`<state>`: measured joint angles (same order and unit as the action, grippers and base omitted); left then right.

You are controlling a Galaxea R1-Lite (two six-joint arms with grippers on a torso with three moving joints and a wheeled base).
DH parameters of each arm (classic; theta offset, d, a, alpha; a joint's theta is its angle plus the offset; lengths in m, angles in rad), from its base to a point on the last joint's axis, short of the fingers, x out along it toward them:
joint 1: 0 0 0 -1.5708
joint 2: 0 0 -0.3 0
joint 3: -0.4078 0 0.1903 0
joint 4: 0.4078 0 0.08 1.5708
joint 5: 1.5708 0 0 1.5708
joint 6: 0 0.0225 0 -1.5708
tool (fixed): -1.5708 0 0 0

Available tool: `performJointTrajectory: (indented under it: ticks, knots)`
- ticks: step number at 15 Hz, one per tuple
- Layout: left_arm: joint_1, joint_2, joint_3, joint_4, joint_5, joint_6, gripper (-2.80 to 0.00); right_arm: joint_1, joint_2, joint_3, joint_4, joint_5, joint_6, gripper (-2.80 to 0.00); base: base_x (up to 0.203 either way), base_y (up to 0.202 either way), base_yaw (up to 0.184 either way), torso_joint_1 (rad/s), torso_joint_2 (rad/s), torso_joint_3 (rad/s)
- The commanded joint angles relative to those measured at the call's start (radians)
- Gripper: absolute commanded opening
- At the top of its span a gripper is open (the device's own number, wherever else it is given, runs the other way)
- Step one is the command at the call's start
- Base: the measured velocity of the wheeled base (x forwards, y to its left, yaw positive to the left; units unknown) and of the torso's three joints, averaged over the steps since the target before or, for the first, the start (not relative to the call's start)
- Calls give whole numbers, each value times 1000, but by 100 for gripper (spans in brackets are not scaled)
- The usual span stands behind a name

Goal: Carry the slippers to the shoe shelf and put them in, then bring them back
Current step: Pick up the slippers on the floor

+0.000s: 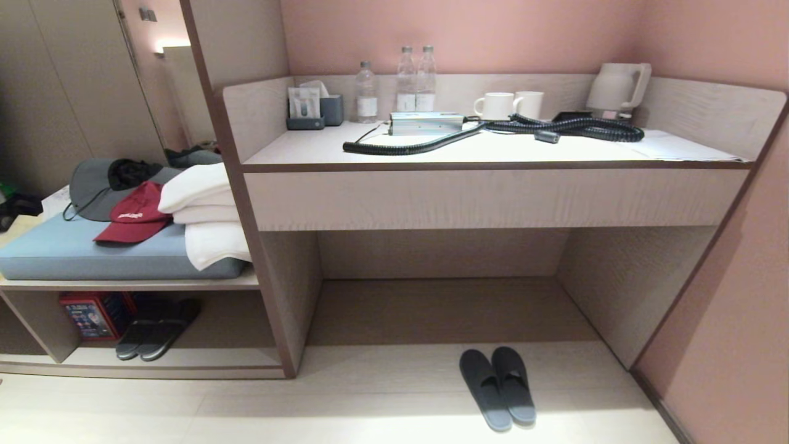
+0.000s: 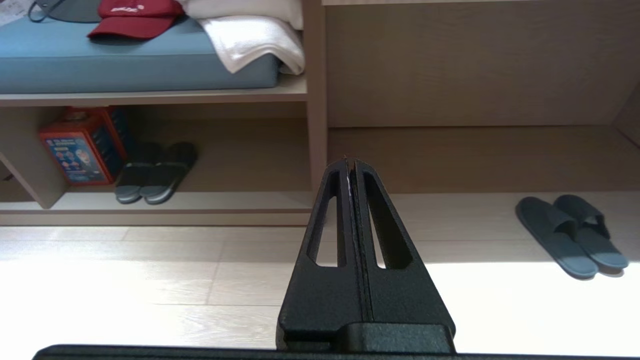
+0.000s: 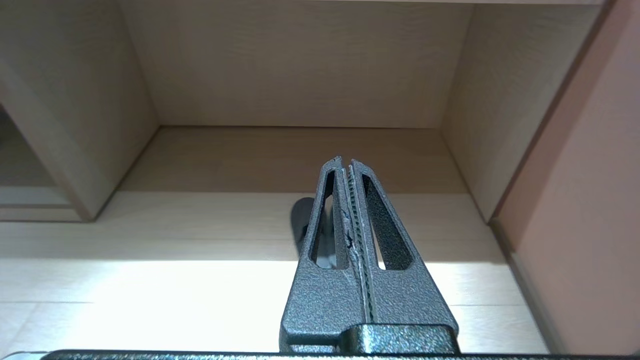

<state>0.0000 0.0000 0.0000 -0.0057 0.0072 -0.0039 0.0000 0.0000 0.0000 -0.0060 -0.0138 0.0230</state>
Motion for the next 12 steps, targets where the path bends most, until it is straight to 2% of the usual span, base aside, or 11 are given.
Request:
performJointTrajectory:
  ticks: [1, 6, 12]
  knots:
    - [1, 2, 0, 0, 0, -1, -280, 0, 0, 2, 0, 0, 0, -280, 0, -194, 1, 4, 1, 5]
    - [0, 0, 0, 0, 0, -1, -280, 0, 0, 2, 0, 0, 0, -280, 0, -177, 3, 0, 1, 3]
    - [0, -2, 0, -2, 0, -2, -280, 0, 0, 2, 0, 0, 0, -280, 0, -10, 1, 0, 0, 0]
